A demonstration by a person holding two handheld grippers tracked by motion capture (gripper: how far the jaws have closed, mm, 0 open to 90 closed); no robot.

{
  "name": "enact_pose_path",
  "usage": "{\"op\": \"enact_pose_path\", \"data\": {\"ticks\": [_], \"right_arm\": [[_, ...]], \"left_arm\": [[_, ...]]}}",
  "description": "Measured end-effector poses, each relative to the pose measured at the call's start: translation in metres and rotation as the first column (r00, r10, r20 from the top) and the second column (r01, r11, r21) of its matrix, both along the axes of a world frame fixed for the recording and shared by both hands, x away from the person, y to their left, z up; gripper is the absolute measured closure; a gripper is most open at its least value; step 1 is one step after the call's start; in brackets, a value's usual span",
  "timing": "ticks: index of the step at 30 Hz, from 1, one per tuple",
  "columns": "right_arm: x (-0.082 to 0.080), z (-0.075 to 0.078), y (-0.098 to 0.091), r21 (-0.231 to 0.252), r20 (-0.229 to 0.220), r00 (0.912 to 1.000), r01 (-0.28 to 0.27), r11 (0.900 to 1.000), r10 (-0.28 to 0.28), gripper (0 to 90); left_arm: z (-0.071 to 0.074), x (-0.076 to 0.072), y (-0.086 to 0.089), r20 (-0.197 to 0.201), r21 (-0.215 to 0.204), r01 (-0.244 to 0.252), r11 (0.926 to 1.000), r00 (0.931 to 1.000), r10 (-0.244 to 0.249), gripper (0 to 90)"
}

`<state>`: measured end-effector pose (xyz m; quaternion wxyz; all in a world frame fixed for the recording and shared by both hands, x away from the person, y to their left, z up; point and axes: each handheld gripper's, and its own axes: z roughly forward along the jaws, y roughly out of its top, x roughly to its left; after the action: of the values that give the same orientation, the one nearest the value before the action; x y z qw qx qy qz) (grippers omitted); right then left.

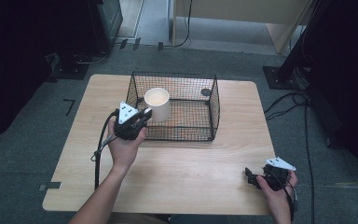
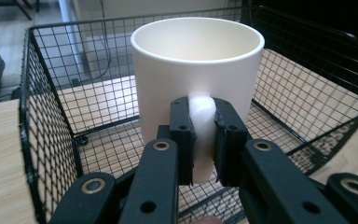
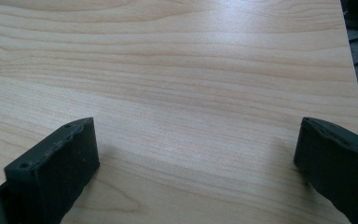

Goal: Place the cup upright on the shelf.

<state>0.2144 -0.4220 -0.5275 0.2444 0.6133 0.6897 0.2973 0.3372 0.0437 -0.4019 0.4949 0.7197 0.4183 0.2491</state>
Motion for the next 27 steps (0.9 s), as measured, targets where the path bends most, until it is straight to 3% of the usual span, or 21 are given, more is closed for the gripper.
{"op": "enact_pose_path", "data": {"ticks": [7,16,27], "right_arm": [[0.0,0.0,0.0,0.0,0.0,1.0,-0.002,1.0,0.002,0.0],[0.0,0.0,0.0,0.0,-0.001,1.0,-0.005,1.0,0.005,0.0],[0.0,0.0,0.0,0.0,0.0,1.0,-0.008,1.0,0.008,0.0]], "left_arm": [[-0.012,0.015,-0.008,-0.015,0.011,-0.023,0.9997,0.9996,0.023,81.2],[-0.03,0.036,-0.02,-0.063,0.064,-0.047,0.9969,0.9968,0.051,81.1],[-0.04,0.047,-0.029,-0.118,0.121,-0.043,0.9917,0.9913,0.057,81.1]]}}
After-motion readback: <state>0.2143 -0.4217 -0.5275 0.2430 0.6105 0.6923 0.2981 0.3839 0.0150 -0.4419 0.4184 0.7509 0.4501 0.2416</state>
